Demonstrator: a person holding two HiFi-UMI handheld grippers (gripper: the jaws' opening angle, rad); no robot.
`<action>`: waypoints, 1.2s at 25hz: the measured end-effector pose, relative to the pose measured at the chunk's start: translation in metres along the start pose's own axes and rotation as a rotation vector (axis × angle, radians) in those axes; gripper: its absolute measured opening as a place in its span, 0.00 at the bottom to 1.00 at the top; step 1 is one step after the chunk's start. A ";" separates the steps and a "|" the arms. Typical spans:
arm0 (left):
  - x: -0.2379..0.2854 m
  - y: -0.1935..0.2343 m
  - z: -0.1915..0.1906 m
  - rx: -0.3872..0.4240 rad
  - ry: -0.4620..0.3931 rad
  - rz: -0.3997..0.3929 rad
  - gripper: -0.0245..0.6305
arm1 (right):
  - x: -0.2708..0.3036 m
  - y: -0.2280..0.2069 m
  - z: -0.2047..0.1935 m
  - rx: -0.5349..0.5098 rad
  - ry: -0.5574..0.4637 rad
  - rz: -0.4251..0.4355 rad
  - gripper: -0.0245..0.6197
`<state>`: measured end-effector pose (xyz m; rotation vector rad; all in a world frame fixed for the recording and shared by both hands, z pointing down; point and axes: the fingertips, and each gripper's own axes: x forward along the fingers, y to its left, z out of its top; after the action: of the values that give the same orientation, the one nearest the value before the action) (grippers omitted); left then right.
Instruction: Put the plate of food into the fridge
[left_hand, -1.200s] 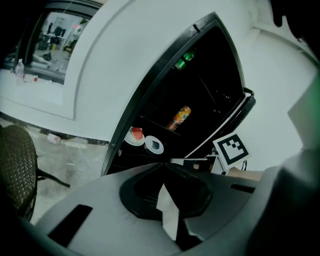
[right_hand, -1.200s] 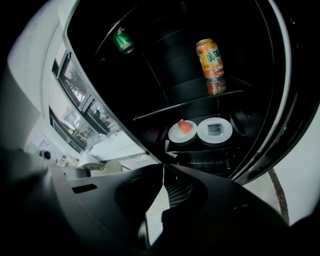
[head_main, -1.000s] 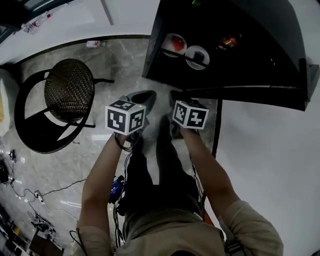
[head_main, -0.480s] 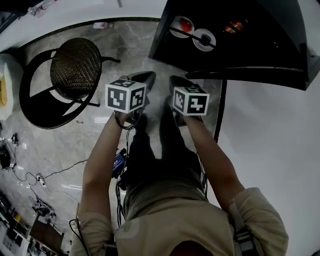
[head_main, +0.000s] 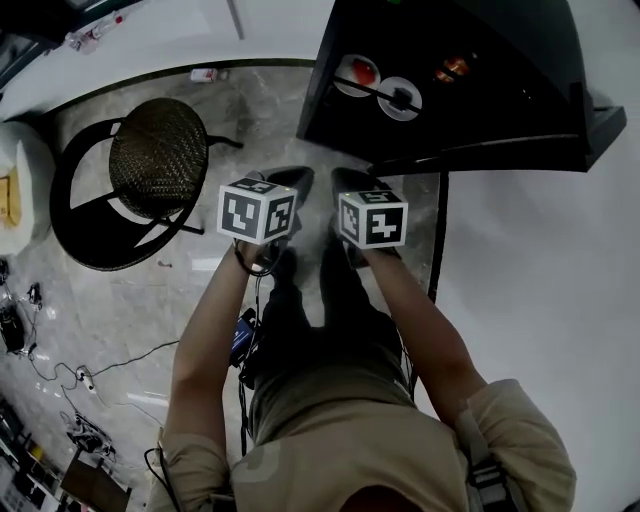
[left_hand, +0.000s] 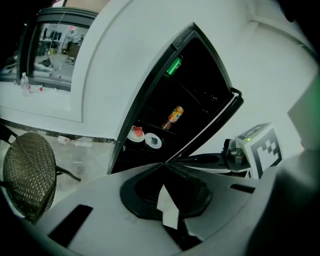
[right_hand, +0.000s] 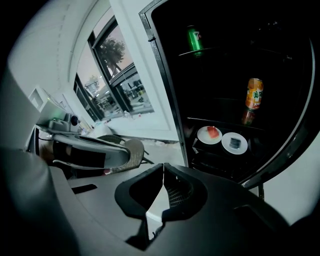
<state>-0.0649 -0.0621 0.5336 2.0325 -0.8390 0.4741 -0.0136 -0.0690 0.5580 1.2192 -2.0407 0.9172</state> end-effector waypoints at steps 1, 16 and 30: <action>-0.002 -0.003 0.001 0.004 -0.004 0.001 0.05 | -0.002 0.001 0.002 -0.001 -0.004 -0.002 0.07; -0.065 -0.061 0.012 0.058 -0.105 -0.077 0.05 | -0.066 0.018 -0.006 0.015 -0.035 -0.068 0.07; -0.111 -0.102 -0.037 0.114 -0.074 -0.160 0.05 | -0.135 0.060 -0.035 0.005 -0.095 -0.129 0.07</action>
<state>-0.0714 0.0520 0.4285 2.2136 -0.6990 0.3658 -0.0076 0.0471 0.4598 1.4032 -2.0066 0.8186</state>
